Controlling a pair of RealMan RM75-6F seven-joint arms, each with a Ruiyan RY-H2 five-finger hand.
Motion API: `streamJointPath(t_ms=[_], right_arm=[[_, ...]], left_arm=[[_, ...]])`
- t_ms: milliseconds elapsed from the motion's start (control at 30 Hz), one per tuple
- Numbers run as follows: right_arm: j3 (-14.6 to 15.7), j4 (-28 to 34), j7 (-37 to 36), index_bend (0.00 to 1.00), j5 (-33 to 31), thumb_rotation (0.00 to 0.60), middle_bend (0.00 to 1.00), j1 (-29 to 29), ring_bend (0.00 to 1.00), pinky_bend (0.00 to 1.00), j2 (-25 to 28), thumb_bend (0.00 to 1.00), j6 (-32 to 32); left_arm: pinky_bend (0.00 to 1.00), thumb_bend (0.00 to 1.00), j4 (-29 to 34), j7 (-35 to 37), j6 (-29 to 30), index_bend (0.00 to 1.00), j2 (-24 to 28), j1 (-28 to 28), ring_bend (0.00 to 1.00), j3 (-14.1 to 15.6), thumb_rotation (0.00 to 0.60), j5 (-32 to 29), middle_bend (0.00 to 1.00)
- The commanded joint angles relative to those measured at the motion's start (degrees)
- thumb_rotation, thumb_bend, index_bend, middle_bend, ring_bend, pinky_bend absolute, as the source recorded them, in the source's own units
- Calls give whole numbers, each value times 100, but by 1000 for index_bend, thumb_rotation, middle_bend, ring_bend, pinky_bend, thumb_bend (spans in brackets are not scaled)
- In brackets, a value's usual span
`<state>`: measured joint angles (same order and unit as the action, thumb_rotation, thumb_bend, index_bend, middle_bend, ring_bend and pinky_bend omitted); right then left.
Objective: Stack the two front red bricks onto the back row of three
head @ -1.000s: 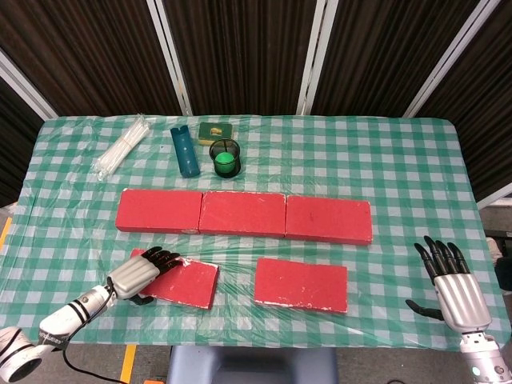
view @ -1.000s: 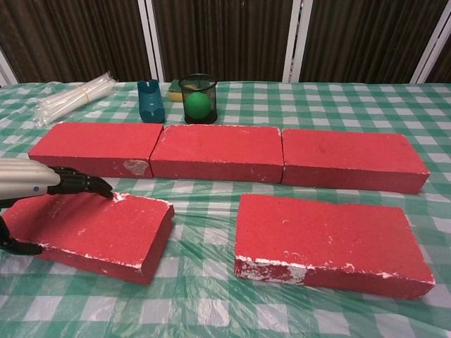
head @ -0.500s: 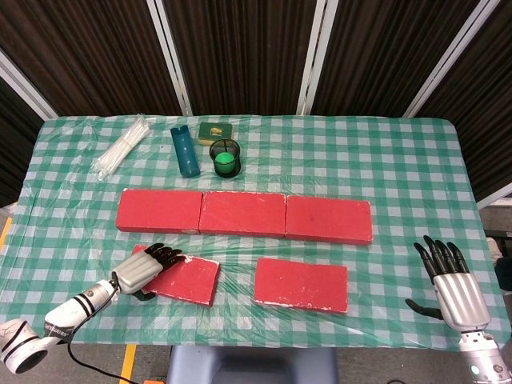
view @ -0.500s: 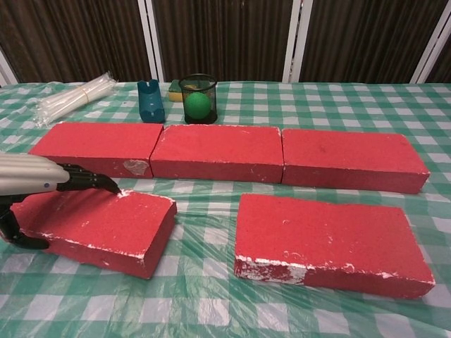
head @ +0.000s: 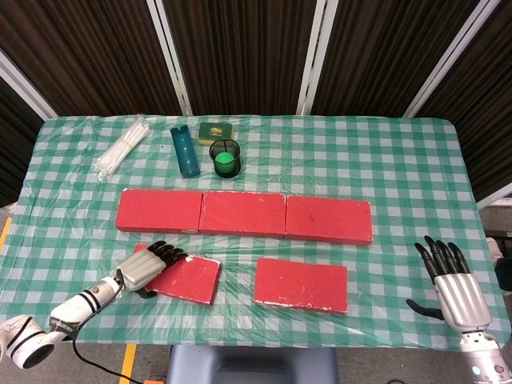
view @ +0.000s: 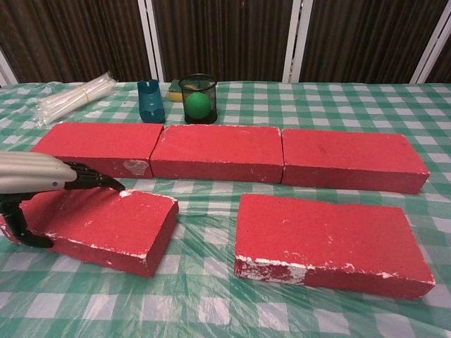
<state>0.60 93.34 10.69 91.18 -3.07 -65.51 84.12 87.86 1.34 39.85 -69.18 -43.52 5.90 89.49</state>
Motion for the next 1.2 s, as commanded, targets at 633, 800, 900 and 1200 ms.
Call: streamJointPath(t_ms=[633,800,900,1200], right_arm=[[7,-3,-19,0,16,535,0,-8,0,0,-2,86,0],[16,-5,-23,0,30,535,0,-11,0,0,-3,86,-5],[21,-5,-29,0,43,534,0,-12,0,0,-2,86,-3],[22,-9,-35,0,34,535,0,-29,0,0,-1,86,-39]], left_arm=[[778,367,-167,-286,769,410,-174,338,687,71,600,182,955],[778,367,-64,-383,973,405,-129,455,687,104,600,230,949],[778,366,-17,-419,1073,405,-99,520,687,101,600,215,949],[785,365,259,-239,1681,402,239,765,692,-6,600,251,955]])
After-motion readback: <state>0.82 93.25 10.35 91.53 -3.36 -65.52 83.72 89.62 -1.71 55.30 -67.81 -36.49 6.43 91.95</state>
